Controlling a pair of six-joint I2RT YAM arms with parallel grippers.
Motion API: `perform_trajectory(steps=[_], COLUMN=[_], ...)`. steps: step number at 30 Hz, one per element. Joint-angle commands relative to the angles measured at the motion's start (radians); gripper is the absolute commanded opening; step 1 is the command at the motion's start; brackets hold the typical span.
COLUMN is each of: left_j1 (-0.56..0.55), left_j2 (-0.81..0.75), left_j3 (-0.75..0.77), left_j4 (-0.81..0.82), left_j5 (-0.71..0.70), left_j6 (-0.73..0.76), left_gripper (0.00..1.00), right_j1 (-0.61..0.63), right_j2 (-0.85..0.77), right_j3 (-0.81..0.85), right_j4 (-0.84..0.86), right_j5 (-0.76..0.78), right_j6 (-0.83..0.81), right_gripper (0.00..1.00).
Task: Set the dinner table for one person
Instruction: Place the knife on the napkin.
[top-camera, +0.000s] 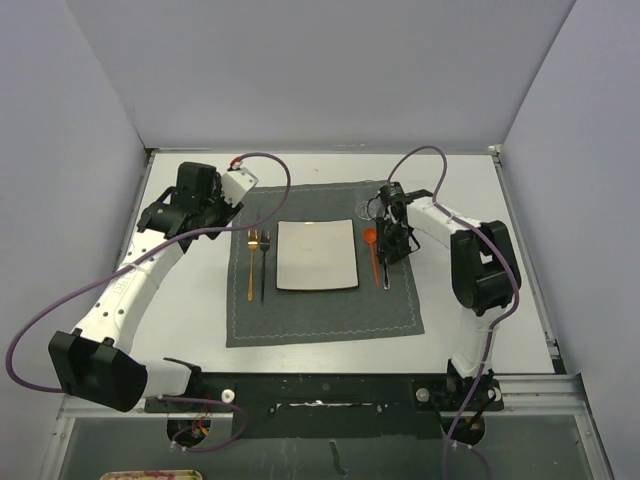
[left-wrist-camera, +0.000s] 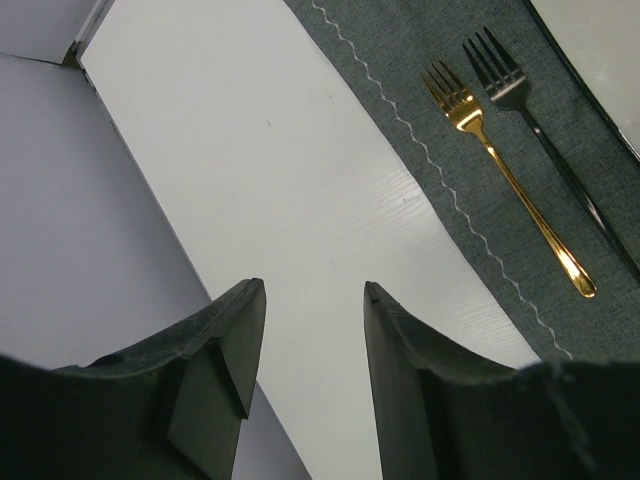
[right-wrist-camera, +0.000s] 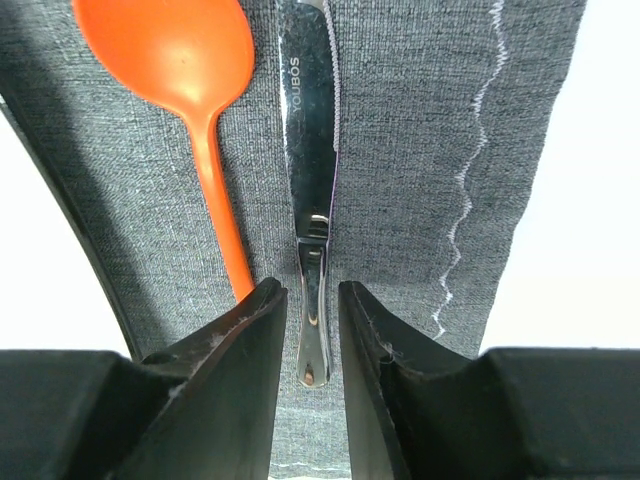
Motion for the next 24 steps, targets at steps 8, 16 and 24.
perform_trajectory(steps=[8,16,24], left_j1=[-0.014,-0.024,-0.025], left_j2=[-0.015,-0.053,-0.073], left_j3=[0.057,0.045,0.032], left_j4=[-0.005,-0.022,-0.024], left_j5=[-0.002,-0.013,-0.02], left_j6=[-0.022,-0.025,-0.029], left_gripper=[0.43,0.43,0.43], right_j1=[-0.006,-0.006,-0.006], right_j2=[-0.139,-0.153,-0.155], right_j3=[0.019,-0.012,-0.023], right_j4=[0.027,0.063,0.072], right_j5=[0.037,-0.044,-0.067], right_j6=[-0.04,-0.063,-0.088], right_gripper=[0.28,0.09,0.06])
